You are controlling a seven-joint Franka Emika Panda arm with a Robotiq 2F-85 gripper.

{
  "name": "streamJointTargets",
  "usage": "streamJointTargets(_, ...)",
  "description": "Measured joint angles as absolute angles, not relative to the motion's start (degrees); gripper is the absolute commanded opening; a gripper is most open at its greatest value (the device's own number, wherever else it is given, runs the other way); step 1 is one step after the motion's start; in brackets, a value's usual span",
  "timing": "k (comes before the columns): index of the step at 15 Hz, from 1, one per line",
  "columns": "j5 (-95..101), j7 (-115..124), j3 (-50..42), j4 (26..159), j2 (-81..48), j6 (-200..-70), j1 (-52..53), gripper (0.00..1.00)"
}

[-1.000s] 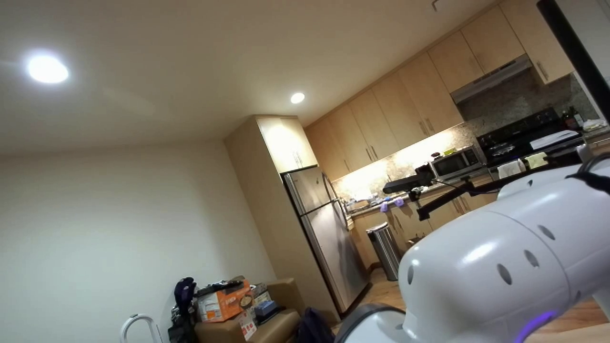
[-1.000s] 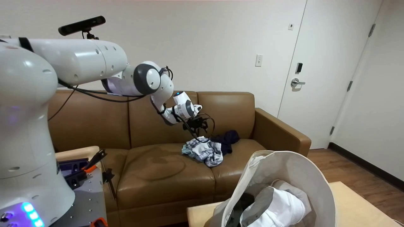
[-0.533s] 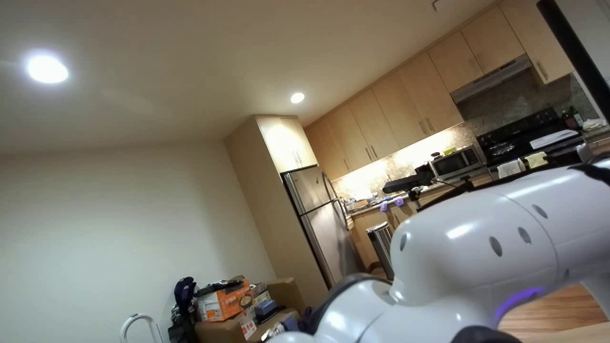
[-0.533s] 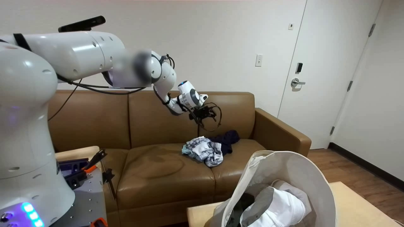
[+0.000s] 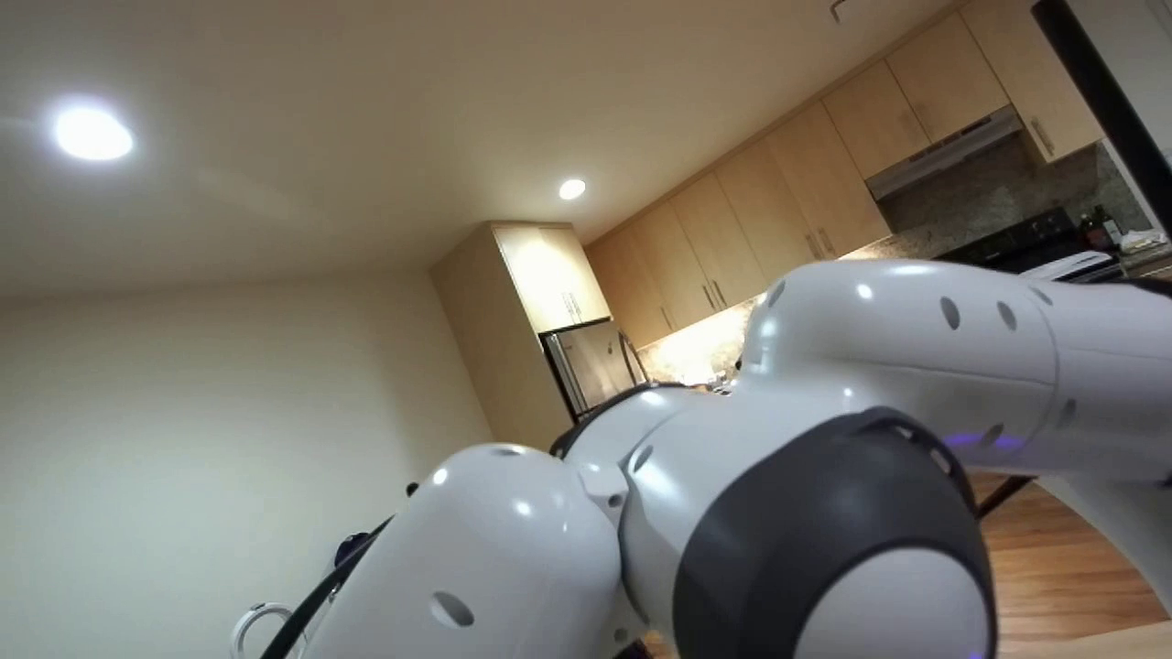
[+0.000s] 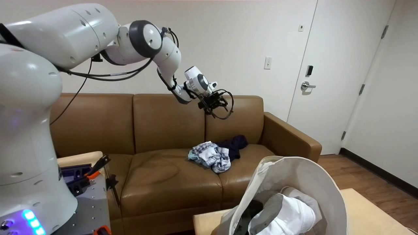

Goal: Move the white cloth to the right

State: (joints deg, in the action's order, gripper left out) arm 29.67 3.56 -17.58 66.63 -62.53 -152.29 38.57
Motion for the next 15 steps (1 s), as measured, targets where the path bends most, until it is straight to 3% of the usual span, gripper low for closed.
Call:
streamJointTargets(9,41.5,34.7,-42.2,91.9,-52.1,-151.0,56.6,1.0)
streamJointTargets(12,42.6,35.8,-43.3,94.8,-50.8,-150.8,58.3,1.0)
streamJointTargets(15,41.3,35.8,-38.0,92.6,-50.5,-150.2,54.4,1.0)
